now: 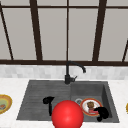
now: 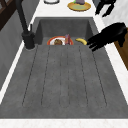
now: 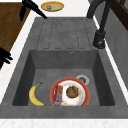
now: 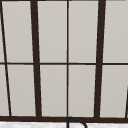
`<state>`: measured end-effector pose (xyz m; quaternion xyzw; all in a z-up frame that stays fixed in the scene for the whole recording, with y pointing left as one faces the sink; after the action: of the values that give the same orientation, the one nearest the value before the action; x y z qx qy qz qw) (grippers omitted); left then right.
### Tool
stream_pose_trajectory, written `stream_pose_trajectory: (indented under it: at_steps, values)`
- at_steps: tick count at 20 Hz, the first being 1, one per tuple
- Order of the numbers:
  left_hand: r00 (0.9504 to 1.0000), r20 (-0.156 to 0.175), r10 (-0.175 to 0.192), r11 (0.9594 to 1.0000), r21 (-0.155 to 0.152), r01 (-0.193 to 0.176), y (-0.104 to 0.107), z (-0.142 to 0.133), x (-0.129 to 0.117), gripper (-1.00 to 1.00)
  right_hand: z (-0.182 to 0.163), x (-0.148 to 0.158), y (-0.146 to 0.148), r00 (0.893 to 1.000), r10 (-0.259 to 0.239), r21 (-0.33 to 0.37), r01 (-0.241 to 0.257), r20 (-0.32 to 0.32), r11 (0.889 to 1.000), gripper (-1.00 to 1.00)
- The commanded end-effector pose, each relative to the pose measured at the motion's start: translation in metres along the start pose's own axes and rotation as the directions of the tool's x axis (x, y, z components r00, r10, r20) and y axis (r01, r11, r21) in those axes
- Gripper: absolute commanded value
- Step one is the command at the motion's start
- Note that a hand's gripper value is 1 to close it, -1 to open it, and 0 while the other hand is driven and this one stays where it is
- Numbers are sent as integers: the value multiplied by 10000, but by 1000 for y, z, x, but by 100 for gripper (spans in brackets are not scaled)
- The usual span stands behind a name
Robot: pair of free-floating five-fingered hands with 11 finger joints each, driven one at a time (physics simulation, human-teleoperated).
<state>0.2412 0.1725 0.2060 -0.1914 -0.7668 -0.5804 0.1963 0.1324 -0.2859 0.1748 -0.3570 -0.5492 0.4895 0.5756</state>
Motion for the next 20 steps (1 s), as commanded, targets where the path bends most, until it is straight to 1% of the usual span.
stream_pose_trajectory:
  at_steps: [1, 10, 11, 13, 16, 17, 18, 19, 20]
  values:
    - [9997, -217, -62, 9999, 96, 64, -6, 26, 14, -100, 0, 0, 0, 10000, 0, 0, 0, 0, 10000, 0]
    - [9996, -242, -115, 9999, 33, 116, -22, 86, 48, -100, 0, 0, 0, 10000, 0, 0, 0, 0, 10000, 0]
    - [9997, -211, -99, 9999, 73, 101, -25, 91, 54, -100, 0, 0, 0, 10000, 0, 0, 0, 0, 10000, 0]
    - [9999, -106, -115, 9999, -4, 115, -33, 98, 64, -100, 0, 0, 0, 10000, 0, 0, 0, 0, 10000, 0]
    - [9994, 8, -339, 9994, -73, 339, -48, 110, 84, -100, 0, 0, 0, 10000, 0, 0, 0, 0, 10000, 0]
    - [9989, 68, -472, 9988, -99, 473, -53, 113, 91, -100, 0, 0, 0, 10000, 0, 0, 0, 0, 10000, 0]
    - [9989, 138, -444, 9989, -146, 446, -56, 114, 95, -100, 0, 0, 0, 10000, 0, 0, 0, 0, 10000, 0]
    - [9996, 59, -281, 9995, -120, 281, -56, 116, 97, -100, 0, 0, 0, 10000, 0, 0, 0, 0, 10000, 0]
    - [9996, 23, -271, 9994, -206, 271, -47, 109, 88, -100, 0, 0, 0, 10000, 0, 0, 0, 0, 10000, 0]
